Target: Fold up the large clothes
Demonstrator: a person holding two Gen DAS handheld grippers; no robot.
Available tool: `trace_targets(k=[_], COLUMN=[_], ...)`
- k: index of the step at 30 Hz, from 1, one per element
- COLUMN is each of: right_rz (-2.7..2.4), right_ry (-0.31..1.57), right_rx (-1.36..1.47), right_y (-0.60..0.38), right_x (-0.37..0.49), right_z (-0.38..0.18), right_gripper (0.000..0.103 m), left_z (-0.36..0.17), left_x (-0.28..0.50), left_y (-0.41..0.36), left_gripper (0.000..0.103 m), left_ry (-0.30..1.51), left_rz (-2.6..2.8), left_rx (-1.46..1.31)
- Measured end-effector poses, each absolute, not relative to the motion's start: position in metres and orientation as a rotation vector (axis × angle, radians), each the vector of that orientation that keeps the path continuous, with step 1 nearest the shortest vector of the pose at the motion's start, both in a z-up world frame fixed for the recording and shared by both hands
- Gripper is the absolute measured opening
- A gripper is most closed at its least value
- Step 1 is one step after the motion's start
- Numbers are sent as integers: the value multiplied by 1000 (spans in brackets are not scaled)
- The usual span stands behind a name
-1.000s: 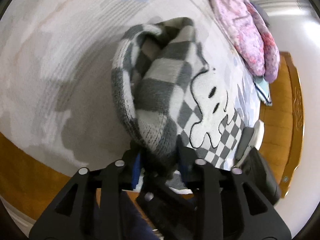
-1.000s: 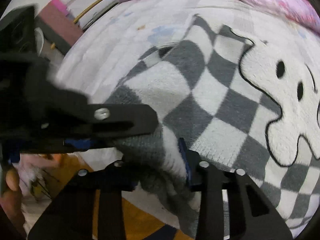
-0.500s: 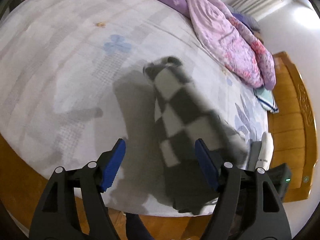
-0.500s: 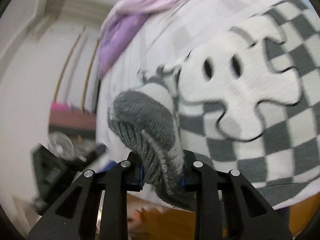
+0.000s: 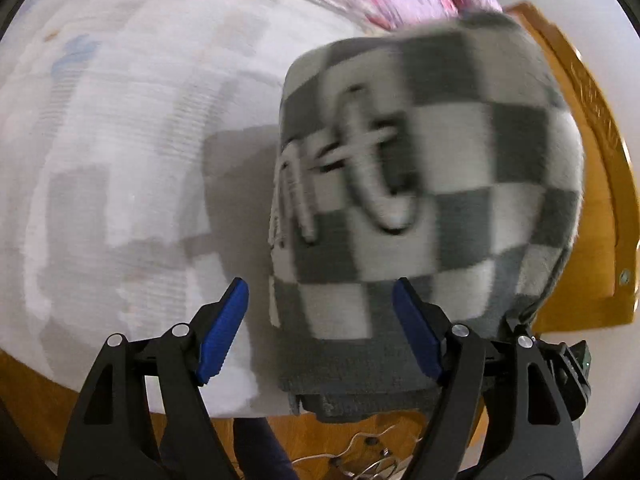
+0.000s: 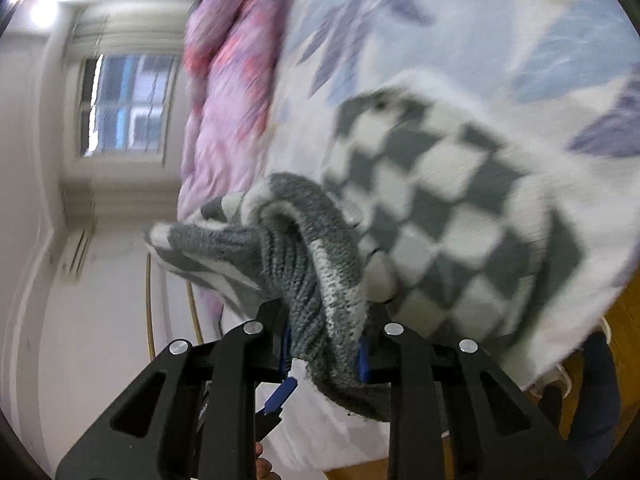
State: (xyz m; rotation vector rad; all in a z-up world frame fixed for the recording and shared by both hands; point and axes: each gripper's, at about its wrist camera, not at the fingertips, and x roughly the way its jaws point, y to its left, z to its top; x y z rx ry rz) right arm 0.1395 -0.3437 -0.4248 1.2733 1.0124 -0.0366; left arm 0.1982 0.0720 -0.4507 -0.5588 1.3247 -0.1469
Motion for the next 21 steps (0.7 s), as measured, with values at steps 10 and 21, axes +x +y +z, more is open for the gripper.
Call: trace_targets(k=[10,21], right_rz=[-327,-320], right_ry=[1204,1392], right_rx=[1161,691], right_y=[-407,-424], right_x=[108,151], right_z=[-495,-454], right_gripper=[24,46], left_z=[-487,-466], left_x=[218,250], left_y=[26,-5], left_gripper=[77,77], left_ry=[1409,1363], left_rz=[-148,-184], left_rx=[-497,-414])
